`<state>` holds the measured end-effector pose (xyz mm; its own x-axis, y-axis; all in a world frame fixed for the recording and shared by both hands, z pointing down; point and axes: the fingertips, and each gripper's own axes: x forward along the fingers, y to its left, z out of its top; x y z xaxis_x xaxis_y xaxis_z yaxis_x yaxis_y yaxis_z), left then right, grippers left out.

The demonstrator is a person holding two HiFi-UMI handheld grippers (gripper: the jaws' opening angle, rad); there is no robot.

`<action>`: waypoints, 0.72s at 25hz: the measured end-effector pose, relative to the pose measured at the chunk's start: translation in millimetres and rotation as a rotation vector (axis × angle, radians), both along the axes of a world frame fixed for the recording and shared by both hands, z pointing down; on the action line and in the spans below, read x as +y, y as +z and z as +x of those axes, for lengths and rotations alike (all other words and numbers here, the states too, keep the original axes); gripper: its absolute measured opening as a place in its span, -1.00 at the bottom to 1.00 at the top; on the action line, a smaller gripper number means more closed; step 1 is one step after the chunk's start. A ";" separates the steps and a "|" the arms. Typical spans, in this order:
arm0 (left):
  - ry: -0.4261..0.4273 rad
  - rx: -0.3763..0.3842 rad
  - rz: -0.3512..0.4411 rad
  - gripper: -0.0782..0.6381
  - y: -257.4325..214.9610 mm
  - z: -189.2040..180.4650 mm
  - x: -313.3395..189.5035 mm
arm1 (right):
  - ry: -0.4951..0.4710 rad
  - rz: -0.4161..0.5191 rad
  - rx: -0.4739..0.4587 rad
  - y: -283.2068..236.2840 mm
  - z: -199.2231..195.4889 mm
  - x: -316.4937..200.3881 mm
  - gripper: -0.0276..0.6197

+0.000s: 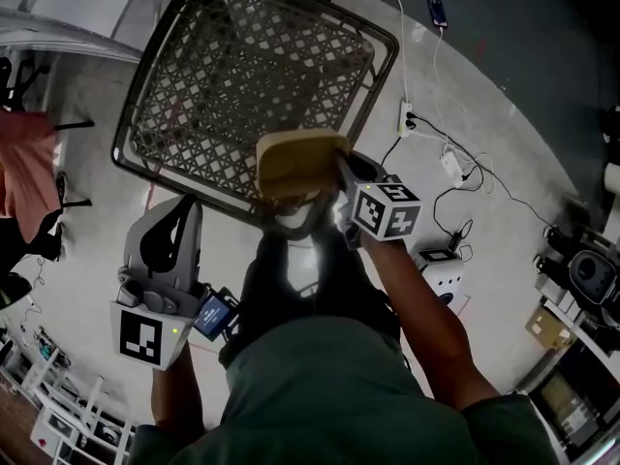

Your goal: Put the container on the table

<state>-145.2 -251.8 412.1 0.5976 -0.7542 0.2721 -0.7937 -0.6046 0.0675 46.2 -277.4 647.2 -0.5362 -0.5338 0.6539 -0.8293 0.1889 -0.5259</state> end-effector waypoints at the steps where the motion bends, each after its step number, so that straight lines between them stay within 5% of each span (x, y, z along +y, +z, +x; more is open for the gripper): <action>1: -0.003 0.000 -0.006 -0.78 3.1 -1.5 0.5 | -0.001 -0.006 0.001 3.9 -1.0 -0.1 -0.82; 18: -0.041 0.005 -0.049 -0.78 38.0 -13.2 5.4 | -0.012 -0.106 0.084 67.8 -4.0 7.4 -0.82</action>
